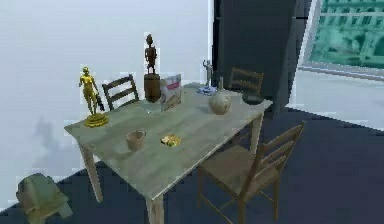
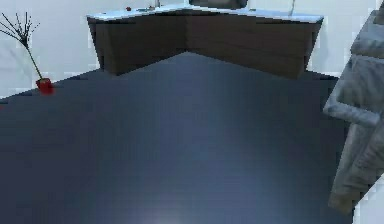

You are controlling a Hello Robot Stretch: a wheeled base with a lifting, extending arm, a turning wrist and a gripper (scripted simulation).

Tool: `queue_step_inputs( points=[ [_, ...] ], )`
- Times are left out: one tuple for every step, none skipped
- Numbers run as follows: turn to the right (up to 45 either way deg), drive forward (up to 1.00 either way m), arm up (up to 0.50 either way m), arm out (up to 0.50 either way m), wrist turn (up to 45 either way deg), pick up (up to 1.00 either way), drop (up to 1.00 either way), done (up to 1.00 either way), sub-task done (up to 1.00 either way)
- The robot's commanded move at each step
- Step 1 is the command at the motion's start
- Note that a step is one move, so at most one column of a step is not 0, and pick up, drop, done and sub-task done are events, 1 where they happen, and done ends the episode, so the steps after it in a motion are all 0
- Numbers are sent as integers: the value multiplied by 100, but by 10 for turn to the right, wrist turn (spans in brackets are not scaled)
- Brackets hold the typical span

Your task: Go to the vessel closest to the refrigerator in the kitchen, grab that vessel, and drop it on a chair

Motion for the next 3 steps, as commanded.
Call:
queue_step_inputs(
  points=[
    [-420, 0, 0, 0, 0, 0, 0, 0, 0],
    [0, 15, 0, 0, 0, 0, 0, 0, 0],
    [450, 0, 0, 0, 0, 0, 0, 0, 0]
  ],
)
